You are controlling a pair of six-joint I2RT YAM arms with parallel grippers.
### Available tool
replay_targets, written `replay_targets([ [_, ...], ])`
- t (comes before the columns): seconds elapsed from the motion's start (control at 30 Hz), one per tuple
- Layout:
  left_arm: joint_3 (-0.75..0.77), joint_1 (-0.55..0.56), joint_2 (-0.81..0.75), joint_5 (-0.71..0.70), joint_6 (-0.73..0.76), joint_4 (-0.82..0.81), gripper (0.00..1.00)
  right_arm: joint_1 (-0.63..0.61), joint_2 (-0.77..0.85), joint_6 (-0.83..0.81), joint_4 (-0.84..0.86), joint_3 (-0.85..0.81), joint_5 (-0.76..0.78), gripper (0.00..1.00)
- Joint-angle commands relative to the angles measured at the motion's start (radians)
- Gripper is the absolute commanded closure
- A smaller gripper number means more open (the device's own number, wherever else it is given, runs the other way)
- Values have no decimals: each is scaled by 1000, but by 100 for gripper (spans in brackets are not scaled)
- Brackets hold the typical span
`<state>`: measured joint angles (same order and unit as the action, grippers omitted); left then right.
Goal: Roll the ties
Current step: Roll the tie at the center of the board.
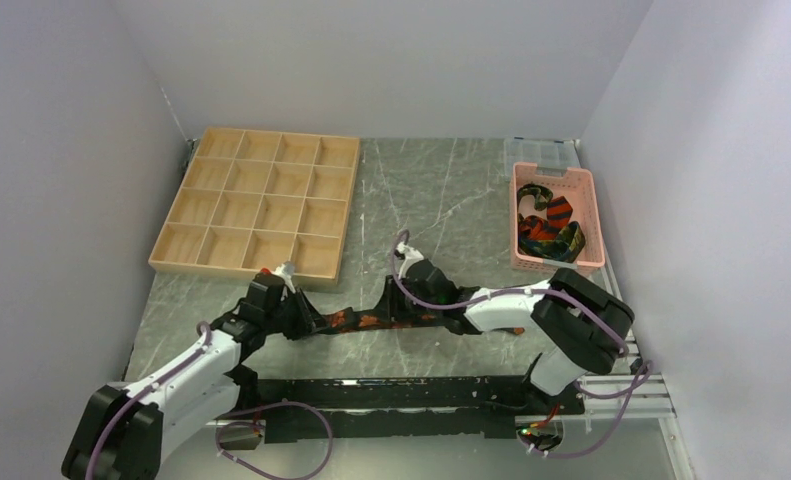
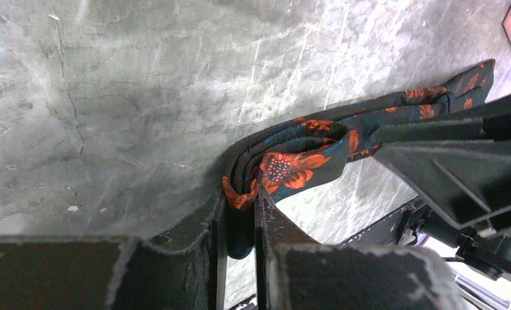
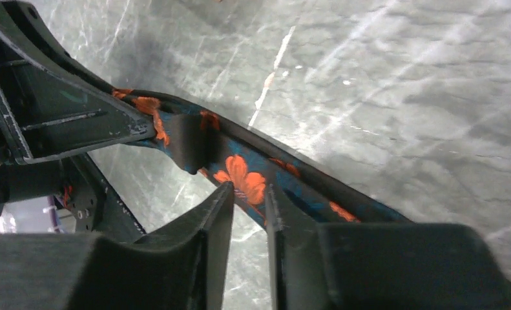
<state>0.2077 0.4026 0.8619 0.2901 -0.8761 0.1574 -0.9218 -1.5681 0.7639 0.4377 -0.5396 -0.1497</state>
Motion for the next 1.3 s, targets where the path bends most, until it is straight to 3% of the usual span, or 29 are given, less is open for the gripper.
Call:
replay_targets([
  [0.0, 47, -1, 19, -42, 39, 34, 97, -71, -26, -115, -185, -131, 70, 77],
  [0.13, 81, -1, 7, -53, 56, 78, 97, -80, -64, -100, -178, -156, 62, 82],
  [0.33, 117, 3, -27, -83, 81, 151, 97, -81, 75, -108, -258, -80, 139, 82],
  [0.43, 117, 7, -13, -84, 82, 141, 97, -79, 209, -60, -379, 4, 263, 83],
  [0.5, 117, 9, -8, -87, 84, 140, 97, -78, 309, 16, -506, 51, 349, 88],
  [0.6, 116, 13, -31, -108, 83, 158, 97, -80, 460, 161, -737, 101, 459, 88],
  [0.67, 114, 16, -53, -123, 78, 173, 97, -78, 545, 251, -863, 120, 511, 82],
  [0.73, 109, 17, -77, -148, 71, 193, 97, -62, 620, 316, -930, 143, 525, 62],
  [0.8, 102, 18, -101, -168, 61, 216, 97, -26, 651, 352, -941, 172, 498, 50],
  [1.03, 90, 19, -212, -245, 12, 303, 97, 82, 600, 401, -855, 207, 491, 39],
  [1.27, 85, 21, -240, -280, -12, 331, 97, 209, 482, 256, -637, 177, 530, 38],
])
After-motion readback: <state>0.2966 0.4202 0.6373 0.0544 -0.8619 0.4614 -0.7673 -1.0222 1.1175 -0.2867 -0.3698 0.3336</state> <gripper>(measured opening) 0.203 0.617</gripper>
